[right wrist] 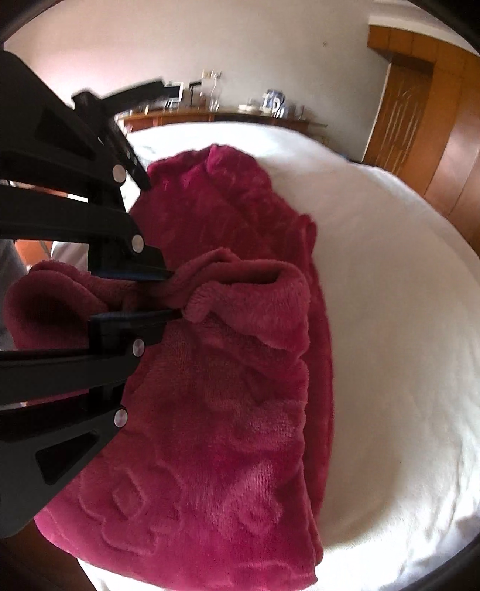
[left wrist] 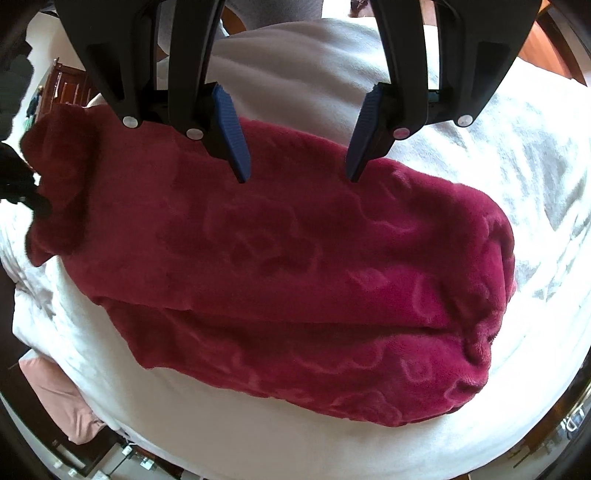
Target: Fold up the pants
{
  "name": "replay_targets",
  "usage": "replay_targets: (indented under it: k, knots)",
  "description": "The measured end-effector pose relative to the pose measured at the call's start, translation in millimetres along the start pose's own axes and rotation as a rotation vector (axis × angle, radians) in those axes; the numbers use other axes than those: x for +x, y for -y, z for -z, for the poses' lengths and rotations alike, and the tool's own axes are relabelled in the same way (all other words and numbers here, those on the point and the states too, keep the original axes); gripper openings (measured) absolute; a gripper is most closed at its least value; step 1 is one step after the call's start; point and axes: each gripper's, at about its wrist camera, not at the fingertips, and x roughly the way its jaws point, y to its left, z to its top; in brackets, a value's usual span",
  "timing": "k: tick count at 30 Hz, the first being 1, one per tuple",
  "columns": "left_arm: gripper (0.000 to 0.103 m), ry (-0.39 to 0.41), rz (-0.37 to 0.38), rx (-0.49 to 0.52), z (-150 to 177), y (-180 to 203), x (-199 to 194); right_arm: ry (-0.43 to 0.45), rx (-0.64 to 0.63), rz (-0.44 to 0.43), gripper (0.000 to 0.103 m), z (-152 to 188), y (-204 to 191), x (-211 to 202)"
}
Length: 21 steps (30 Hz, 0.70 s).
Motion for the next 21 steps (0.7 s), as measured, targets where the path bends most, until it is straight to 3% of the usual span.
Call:
replay_targets:
  k: [5, 9, 15, 21]
  knots:
    - [0.054, -0.006, 0.015, 0.031, -21.6, 7.5, 2.1, -0.012, -0.054, 0.095, 0.018, 1.9, -7.6, 23.9]
    - [0.054, -0.007, 0.028, 0.051, -32.5, 10.5, 3.0, -0.013, -0.066, 0.057, 0.046, 1.4, -23.6, 34.5]
    - [0.054, -0.012, 0.051, 0.066, -41.7, 19.4, 1.4, -0.035, -0.089, -0.127, 0.047, 0.6, -43.0, 20.4]
    - [0.055, -0.025, 0.108, 0.068, -41.6, 43.2, -1.1, -0.017, -0.078, -0.155, 0.047, -3.3, -29.8, -14.5]
